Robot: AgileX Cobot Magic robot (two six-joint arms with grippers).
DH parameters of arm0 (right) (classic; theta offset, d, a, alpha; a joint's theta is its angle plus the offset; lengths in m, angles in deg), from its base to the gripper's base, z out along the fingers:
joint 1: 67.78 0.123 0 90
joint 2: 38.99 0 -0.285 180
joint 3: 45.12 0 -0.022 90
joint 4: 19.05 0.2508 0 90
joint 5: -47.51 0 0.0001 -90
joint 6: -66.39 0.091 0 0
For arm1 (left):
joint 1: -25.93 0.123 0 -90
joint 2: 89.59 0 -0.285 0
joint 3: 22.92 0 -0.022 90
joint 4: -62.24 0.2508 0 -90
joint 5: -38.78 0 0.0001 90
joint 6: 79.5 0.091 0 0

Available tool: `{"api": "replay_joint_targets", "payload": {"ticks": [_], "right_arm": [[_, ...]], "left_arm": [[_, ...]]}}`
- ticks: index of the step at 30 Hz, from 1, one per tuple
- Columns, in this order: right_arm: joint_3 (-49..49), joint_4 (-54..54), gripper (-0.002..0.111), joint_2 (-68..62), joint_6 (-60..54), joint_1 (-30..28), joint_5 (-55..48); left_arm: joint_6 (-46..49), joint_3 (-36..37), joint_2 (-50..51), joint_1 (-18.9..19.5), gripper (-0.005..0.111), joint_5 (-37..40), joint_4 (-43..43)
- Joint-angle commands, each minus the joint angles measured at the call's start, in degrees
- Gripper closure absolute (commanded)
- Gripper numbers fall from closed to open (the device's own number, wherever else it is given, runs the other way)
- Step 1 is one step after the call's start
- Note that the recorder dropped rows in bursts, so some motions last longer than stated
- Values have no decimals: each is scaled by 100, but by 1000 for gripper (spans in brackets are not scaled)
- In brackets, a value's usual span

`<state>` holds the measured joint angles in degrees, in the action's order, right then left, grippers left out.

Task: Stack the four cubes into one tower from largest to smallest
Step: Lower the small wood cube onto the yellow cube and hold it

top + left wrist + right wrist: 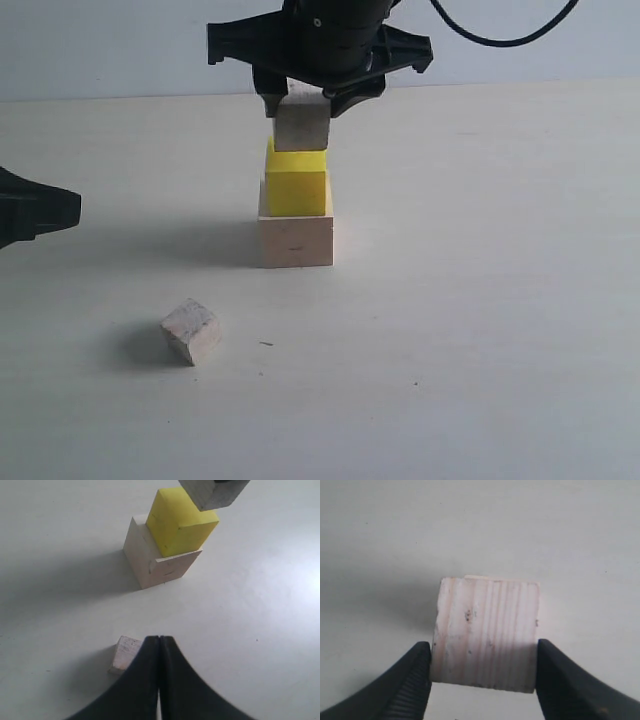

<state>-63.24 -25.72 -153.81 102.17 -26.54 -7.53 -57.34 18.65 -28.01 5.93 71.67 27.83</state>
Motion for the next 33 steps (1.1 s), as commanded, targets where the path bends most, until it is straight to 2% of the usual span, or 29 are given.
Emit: {"api": "replay_joint_targets", "payload": {"ticks": [1, 33], "right_arm": [[-43, -23, 108, -20, -26, 7, 102], [-43, -100, 108, -266, 180, 7, 193]], "left_arm": [[12, 13, -46, 3, 107, -53, -33], [12, 13, -46, 3, 107, -42, -33]]}}
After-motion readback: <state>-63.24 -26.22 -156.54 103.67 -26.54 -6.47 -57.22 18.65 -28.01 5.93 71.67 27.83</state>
